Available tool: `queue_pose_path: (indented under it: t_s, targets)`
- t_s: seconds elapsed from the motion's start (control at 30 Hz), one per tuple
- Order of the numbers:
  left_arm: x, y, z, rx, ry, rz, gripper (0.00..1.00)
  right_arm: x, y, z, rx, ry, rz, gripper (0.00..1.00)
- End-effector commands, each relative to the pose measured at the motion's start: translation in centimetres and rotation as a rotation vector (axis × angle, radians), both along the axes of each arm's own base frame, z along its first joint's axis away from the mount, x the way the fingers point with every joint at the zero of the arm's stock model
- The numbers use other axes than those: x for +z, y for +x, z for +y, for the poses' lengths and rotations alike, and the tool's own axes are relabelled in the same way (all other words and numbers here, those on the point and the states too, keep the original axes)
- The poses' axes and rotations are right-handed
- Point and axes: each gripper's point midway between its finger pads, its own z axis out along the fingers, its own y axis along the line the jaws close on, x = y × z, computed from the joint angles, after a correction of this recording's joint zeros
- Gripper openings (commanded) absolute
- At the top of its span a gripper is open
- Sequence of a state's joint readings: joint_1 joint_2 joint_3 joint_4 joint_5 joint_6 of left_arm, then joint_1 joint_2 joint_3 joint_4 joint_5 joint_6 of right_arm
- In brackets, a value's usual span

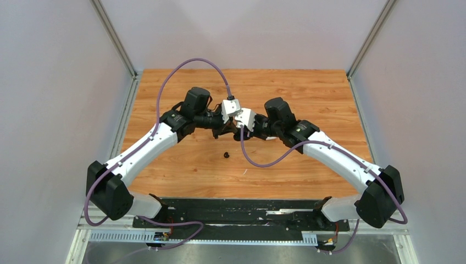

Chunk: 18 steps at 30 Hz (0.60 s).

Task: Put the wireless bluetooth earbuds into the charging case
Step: Place the earbud in the charging case.

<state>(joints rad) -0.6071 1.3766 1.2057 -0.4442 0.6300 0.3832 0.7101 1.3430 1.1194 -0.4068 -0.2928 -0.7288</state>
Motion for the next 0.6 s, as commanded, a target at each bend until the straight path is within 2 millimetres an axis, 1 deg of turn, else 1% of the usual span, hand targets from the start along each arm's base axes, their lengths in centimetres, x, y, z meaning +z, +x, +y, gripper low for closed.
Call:
queue_pose_path:
  t_s: [0.0,0.2,0.33,0.57]
  targets:
    - [0.6,0.2,-0.3,-0.006,0.017,-0.036,0.00,3.7,1.0,1.5,-0.005,0.094,-0.060,0.00]
    - [0.1,0.0,-0.5,-0.003,0.018,-0.012,0.00,4.5,1.0,1.6,-0.022,0.125,-0.050,0.00]
    - [0.1,-0.3,-0.6,-0.012,0.009,-0.005,0.00,4.5,1.1,1.5,-0.040,0.135,-0.045,0.00]
    - [-0.5,-0.7,0.0,-0.038,0.041,-0.033,0.00,4.7,1.5,1.4,-0.068,0.153,-0.034,0.00]
